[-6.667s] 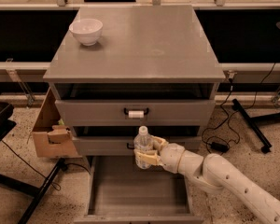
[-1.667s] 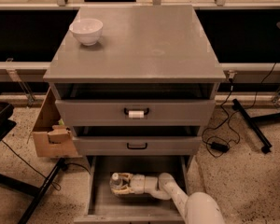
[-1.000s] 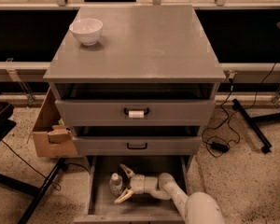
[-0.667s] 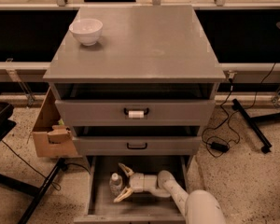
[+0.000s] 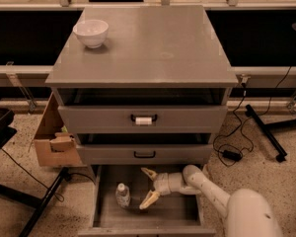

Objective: Place blue plastic bottle into bottom drawer

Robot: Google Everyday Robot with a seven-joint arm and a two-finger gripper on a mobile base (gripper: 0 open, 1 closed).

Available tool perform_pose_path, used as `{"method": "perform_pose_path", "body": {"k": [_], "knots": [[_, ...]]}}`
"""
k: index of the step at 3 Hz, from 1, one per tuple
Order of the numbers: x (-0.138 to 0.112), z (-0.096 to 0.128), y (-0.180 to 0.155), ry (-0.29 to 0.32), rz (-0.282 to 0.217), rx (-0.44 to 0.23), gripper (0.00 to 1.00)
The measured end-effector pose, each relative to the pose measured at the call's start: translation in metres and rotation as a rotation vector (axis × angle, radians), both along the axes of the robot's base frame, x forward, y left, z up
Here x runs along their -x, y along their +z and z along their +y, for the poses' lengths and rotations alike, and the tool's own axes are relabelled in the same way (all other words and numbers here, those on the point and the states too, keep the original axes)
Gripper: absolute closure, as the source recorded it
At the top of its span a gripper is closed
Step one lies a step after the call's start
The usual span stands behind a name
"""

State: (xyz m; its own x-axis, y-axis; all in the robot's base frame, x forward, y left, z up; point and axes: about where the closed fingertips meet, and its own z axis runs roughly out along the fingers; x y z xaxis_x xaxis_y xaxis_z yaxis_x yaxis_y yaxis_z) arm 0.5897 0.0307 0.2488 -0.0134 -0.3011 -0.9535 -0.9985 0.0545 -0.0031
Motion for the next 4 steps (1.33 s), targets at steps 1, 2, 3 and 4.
{"method": "perform_pose_path", "body": {"k": [1,2,3,4], "knots": [[0.023,-0.036,0.024,0.032,0.084,0.156,0.00],[0.053,-0.063,0.043,0.043,0.178,0.301,0.00],[0.065,-0.087,0.073,0.008,0.222,0.483,0.00],[0.079,-0.100,0.107,-0.024,0.236,0.645,0.00]]}}
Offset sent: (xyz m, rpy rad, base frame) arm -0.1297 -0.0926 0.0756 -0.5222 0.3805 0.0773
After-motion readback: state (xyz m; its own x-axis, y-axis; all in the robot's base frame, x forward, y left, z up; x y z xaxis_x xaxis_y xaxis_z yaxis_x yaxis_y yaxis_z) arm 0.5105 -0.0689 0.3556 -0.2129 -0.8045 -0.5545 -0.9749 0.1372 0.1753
